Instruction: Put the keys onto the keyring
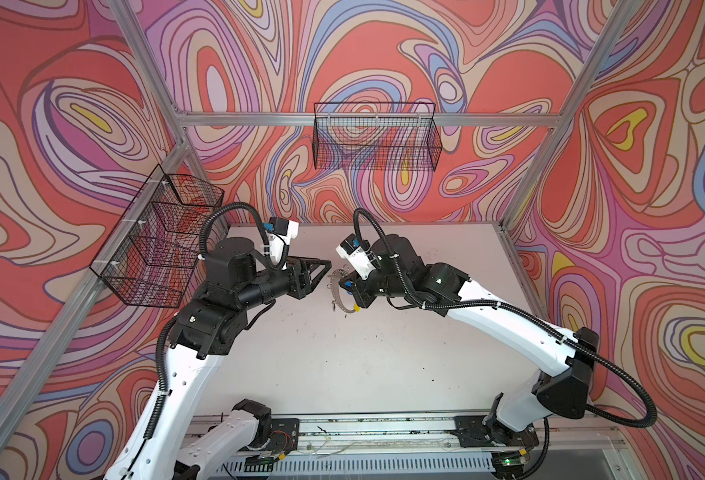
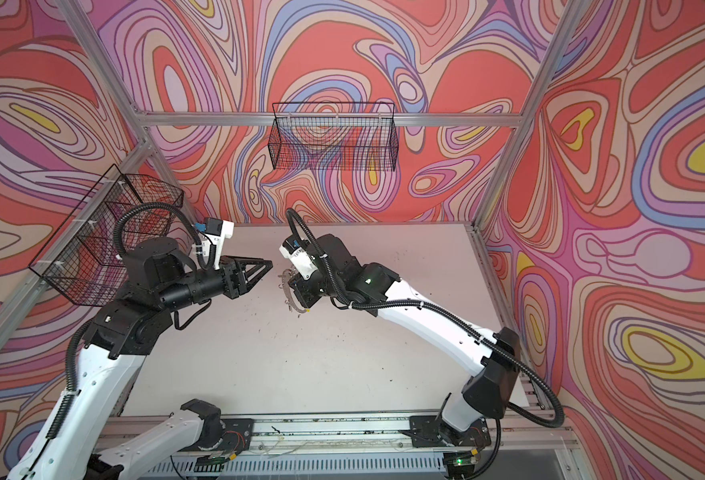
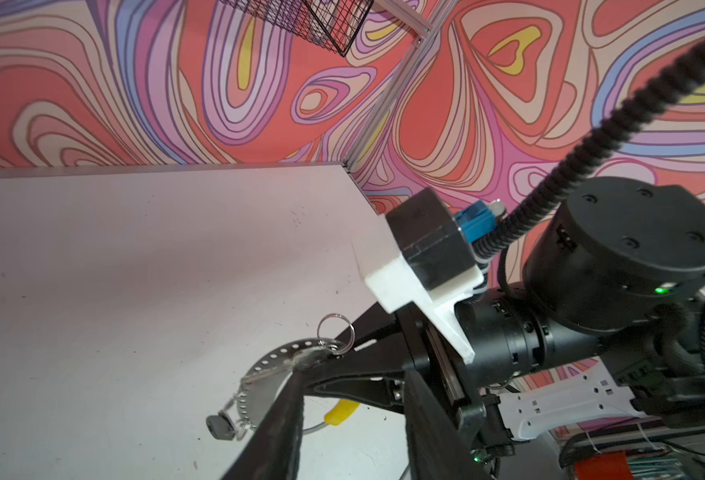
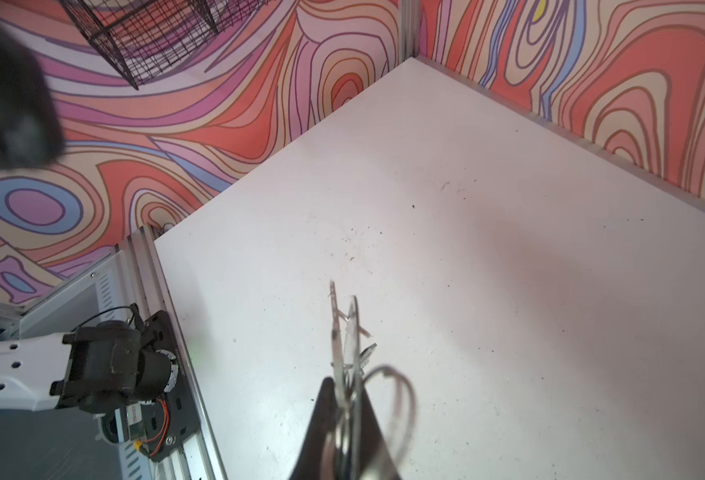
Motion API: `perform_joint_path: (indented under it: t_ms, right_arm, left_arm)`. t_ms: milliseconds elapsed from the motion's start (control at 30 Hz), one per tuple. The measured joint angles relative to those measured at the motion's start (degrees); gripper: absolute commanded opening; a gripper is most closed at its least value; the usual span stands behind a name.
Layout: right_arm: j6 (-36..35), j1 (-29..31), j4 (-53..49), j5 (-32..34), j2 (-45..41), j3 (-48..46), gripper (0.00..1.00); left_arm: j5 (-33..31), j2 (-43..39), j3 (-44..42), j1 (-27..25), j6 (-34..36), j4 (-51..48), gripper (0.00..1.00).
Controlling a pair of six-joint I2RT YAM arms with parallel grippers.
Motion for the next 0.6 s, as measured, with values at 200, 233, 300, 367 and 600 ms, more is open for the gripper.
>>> perform_joint_path:
  t_ms: [200,233,300,367,600]
  right_arm:
    - [-2.84,0.0,-14.91,6.23,8.07,11.67,0.0]
    - [-2.97,0.0,-18.29,8.15,9.88,13.92,0.0]
    - [-2.99,0.0,-23.06,11.93,13.7,18.05,0.0]
    - [-2.6,-0.17,-26.36,13.92,16.94,19.78,0.0]
    - [0.07,-4.15,-21.2,-4.59,18.53,10.36,0.0]
  left_arm:
    - [-8.15,-0.59,-7.06,0.02,1.46,-0.09,0.46]
    - [-9.99,-0.44,-8.52,0.02,1.44,-0.66,0.46]
    - [-13.11,0.04,-10.51,0.15,1.4,-1.55,0.46]
    - [-15.34,0.11,-12.59,0.66,0.85,-1.64,0.46]
    - [-12.74,-1.97,-20.09,1.49,-0.02,-0.11,0.55]
